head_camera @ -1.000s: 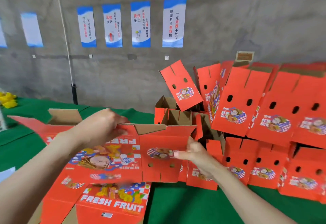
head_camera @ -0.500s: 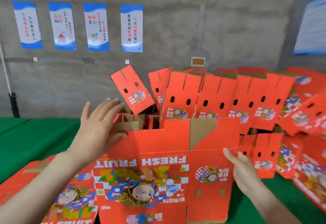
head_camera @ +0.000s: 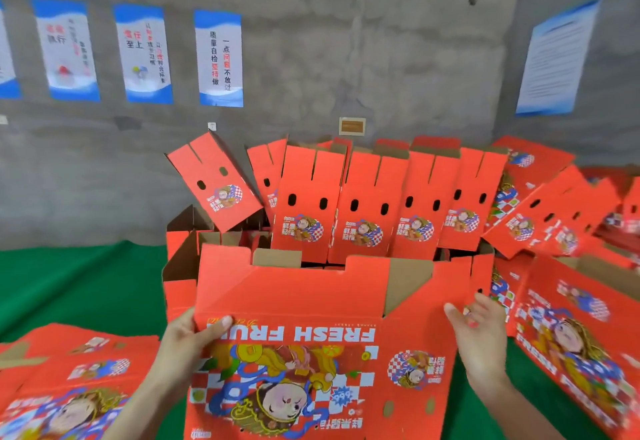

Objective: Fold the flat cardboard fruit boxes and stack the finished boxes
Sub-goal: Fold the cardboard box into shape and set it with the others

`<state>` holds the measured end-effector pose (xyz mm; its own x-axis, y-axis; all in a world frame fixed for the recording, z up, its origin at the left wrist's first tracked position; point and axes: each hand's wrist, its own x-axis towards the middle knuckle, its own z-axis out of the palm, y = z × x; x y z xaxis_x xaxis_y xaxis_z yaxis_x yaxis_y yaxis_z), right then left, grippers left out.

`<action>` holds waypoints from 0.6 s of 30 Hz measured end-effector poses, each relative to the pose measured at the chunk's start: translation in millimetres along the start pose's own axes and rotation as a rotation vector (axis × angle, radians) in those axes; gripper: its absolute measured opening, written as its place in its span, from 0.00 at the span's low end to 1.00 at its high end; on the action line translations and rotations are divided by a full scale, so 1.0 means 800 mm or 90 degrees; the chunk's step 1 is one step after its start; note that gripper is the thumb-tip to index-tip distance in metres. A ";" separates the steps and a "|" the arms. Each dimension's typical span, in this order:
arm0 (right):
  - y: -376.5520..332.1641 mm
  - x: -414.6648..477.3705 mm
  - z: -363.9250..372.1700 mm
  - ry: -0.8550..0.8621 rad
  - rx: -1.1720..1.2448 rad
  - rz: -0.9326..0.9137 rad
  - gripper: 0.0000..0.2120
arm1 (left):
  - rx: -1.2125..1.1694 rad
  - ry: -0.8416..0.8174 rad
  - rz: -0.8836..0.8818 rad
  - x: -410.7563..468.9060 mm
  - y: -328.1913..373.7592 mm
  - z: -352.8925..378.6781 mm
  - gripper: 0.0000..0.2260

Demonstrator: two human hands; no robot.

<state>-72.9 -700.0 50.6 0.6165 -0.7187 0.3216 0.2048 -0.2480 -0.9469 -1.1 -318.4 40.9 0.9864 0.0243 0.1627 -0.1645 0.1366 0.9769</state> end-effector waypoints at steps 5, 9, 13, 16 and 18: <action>-0.016 -0.034 0.015 -0.173 -0.228 -0.282 0.12 | -0.036 -0.025 -0.061 -0.015 -0.023 -0.004 0.17; -0.016 -0.049 0.037 -0.337 -0.285 -0.248 0.13 | -0.061 -0.045 -0.089 -0.021 -0.028 0.000 0.19; -0.022 -0.048 0.047 -0.388 -0.335 -0.220 0.09 | -0.059 -0.046 -0.096 -0.022 -0.029 0.003 0.19; -0.027 -0.046 0.048 -0.415 -0.359 -0.195 0.09 | -0.060 -0.032 -0.103 -0.023 -0.031 0.005 0.18; -0.028 -0.049 0.049 -0.459 -0.374 -0.165 0.10 | -0.063 -0.027 -0.098 -0.023 -0.033 0.006 0.18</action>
<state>-72.0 -640.4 59.1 0.9646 -0.0726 0.2534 0.1076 -0.7689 -0.6302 -15.1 -326.8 12.8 0.9988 -0.0458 0.0201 -0.0089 0.2327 0.9725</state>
